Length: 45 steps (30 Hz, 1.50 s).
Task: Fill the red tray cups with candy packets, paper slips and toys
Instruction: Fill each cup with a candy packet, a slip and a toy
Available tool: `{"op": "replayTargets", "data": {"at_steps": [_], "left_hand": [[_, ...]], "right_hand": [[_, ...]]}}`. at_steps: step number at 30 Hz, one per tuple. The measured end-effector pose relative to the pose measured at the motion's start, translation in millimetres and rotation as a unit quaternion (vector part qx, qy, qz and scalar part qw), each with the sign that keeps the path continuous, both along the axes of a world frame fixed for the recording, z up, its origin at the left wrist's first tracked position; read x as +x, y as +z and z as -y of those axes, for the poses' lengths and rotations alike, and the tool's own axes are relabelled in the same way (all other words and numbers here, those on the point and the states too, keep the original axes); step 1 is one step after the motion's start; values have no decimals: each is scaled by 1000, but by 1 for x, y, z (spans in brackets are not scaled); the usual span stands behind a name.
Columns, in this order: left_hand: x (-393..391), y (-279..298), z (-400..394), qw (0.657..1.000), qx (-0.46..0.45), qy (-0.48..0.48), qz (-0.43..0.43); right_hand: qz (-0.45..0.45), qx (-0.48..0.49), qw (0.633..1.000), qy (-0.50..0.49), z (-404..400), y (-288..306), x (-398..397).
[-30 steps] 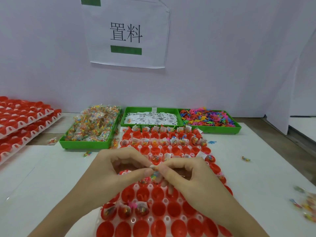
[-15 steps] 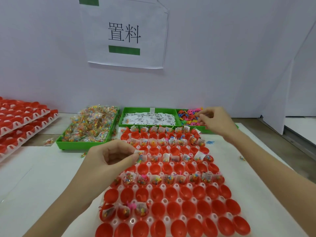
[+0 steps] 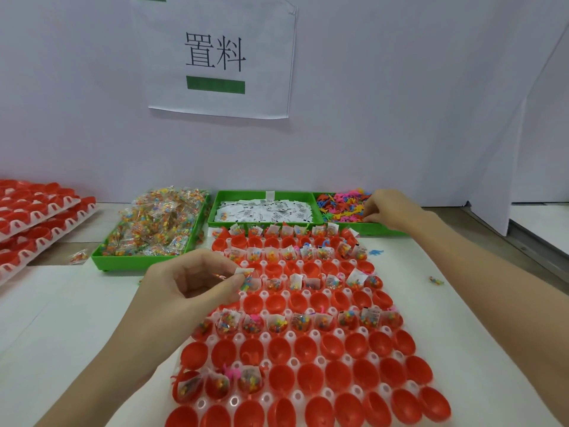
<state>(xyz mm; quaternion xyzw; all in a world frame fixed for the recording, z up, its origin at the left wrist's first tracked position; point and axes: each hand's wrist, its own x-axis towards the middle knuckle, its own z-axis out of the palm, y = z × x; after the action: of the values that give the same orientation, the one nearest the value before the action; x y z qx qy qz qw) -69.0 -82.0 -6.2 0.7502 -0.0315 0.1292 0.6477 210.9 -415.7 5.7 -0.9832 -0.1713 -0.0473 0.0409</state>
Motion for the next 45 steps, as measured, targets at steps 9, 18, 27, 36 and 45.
{"op": "replayTargets", "data": {"at_steps": [9, 18, 27, 36, 45], "left_hand": [[0, 0, -2, 1000, 20, 1, 1], [0, 0, -2, 1000, 1, 5, -3], [-8, 1, 16, 997, -37, -61, 3], [-12, 1, 25, 993, 36, -84, 80], [-12, -1, 23, 988, 69, -112, 76]], "right_hand": [[11, 2, 1000, -5, -5, -5, 7], [-5, 272, 960, -63, -4, 1, -20], [-129, 449, 878, 109, -61, 13, -177], [-93, 356, 908, 200, -91, -9, -241], [-133, 414, 874, 217, -82, -4, -250]]}}
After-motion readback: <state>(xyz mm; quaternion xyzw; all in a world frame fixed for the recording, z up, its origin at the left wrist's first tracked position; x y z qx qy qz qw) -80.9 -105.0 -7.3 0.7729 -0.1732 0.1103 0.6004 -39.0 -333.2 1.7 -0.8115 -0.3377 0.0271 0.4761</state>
